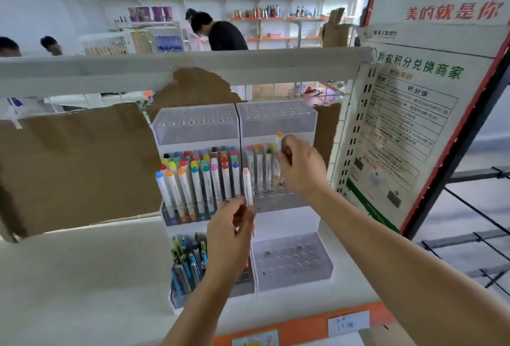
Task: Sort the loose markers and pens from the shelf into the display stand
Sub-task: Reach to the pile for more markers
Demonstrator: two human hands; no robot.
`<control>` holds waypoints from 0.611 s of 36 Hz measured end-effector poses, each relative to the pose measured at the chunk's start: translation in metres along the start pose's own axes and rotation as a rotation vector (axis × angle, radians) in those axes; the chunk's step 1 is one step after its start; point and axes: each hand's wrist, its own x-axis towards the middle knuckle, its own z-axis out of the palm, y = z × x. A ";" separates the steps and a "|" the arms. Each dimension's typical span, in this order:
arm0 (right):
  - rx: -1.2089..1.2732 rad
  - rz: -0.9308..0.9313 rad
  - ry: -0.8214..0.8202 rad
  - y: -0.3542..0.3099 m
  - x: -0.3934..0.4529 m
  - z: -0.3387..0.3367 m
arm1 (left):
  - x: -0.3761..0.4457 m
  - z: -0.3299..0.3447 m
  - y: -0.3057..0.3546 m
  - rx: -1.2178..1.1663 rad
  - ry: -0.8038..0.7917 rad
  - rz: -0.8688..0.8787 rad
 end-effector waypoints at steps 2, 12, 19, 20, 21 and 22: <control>-0.019 -0.012 -0.014 -0.001 0.001 0.000 | 0.000 0.000 0.001 0.008 -0.004 -0.007; -0.084 0.098 -0.148 0.008 -0.011 0.011 | 0.001 -0.002 0.006 -0.026 0.028 -0.029; -0.209 0.091 -0.077 0.007 -0.015 0.005 | 0.001 0.004 0.010 -0.033 0.036 -0.012; -0.148 0.094 -0.013 0.008 -0.020 0.004 | 0.001 0.004 0.010 -0.034 0.039 -0.002; -0.044 0.081 0.053 0.008 -0.025 0.002 | 0.002 0.005 0.011 -0.036 0.043 0.008; 0.085 0.055 0.091 0.006 -0.031 0.001 | 0.003 0.007 0.012 -0.034 0.045 0.019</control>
